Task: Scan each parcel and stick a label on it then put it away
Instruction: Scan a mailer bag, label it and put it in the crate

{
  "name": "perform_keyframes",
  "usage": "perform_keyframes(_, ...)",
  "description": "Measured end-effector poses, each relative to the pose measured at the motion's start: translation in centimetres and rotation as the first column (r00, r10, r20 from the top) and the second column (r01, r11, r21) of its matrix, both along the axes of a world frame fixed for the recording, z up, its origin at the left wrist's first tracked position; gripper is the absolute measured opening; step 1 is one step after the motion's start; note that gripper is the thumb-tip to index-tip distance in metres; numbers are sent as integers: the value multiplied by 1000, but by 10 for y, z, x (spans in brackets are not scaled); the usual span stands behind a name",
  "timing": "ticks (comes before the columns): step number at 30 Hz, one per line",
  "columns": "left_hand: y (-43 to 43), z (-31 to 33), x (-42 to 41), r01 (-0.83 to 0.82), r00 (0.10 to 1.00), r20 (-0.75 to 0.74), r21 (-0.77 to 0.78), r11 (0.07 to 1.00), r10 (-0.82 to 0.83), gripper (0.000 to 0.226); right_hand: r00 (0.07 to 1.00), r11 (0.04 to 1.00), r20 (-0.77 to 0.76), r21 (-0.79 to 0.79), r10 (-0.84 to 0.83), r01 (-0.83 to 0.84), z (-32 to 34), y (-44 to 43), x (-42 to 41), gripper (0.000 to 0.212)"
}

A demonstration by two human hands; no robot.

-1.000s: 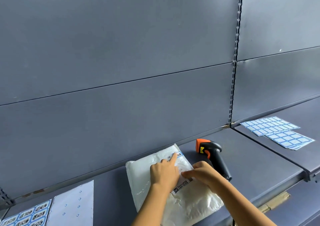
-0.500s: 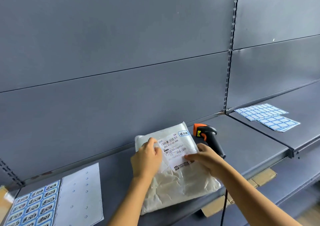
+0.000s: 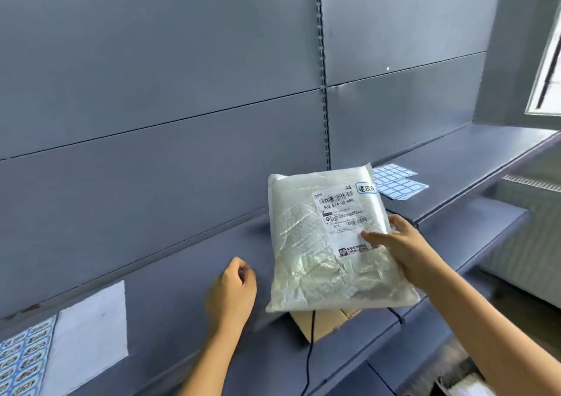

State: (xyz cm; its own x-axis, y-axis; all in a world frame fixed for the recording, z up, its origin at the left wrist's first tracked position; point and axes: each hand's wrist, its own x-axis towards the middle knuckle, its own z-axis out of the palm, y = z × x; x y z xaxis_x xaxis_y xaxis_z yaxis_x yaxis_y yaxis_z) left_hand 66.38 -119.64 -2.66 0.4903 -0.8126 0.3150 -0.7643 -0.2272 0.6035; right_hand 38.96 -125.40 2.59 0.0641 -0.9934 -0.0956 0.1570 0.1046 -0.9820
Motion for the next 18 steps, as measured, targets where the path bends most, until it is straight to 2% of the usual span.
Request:
perform_keyframes(4,7,-11,-108,219,975,26,-6,976,-219,13,985,986,-25,-7,-170,169,-9,47,-115,33)
perform_keyframes(7,19,-30,-187,380,924,26,47,924,-382,16,958,956,-28,53,-286,287,-24,90,-197,40)
perform_keyframes(13,43,-65,-337,605,785,30,175,777,-618,17,862,858,-56,85,-504,507,-43,183,-343,46)
perform_keyframes(18,61,-77,-451,752,623,13,266,603,-782,13,736,729,-56,105,-675,677,-53,259,-437,51)
